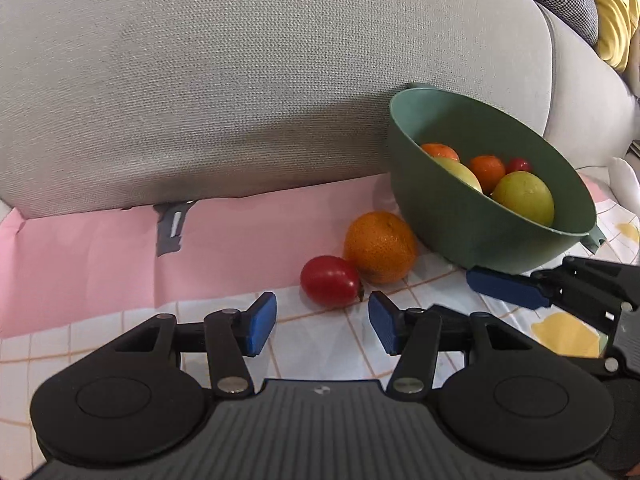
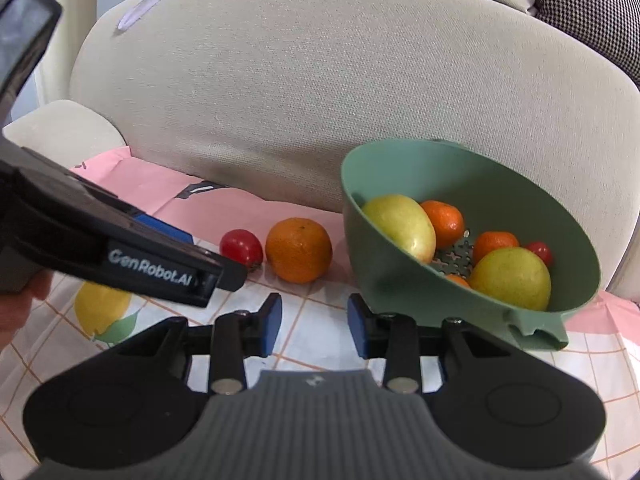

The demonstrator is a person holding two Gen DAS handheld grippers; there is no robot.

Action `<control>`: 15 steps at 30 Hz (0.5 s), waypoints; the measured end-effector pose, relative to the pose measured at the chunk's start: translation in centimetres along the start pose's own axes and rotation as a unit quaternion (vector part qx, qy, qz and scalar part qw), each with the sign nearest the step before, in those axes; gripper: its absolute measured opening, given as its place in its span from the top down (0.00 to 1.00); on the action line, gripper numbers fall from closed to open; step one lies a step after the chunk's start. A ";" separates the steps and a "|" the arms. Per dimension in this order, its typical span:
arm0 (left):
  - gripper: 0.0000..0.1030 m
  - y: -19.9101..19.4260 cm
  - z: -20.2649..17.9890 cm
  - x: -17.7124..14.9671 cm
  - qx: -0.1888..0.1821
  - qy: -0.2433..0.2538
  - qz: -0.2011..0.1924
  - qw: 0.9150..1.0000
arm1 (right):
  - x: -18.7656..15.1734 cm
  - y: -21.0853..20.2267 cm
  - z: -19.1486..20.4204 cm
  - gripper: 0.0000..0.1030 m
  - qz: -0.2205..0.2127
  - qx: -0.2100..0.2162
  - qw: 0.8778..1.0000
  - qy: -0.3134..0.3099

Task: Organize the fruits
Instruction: 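Close the left gripper on the red cherry tomato while the right gripper grasps the mandarin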

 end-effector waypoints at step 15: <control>0.59 1.6 -1.1 0.8 -0.005 0.053 -0.002 0.999 | -0.5 0.5 -0.3 0.67 -0.006 0.024 0.999 0.025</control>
Point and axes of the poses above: each gripper's, at about its wrist camera, not at the fingertips, and y roughly the way its jaws point, z to its left, x to its top, the point moved 6 cm from there along y, roughly the way its jaws point, and after that the axes turned 5 degrees about x, right-handed, at the moved point
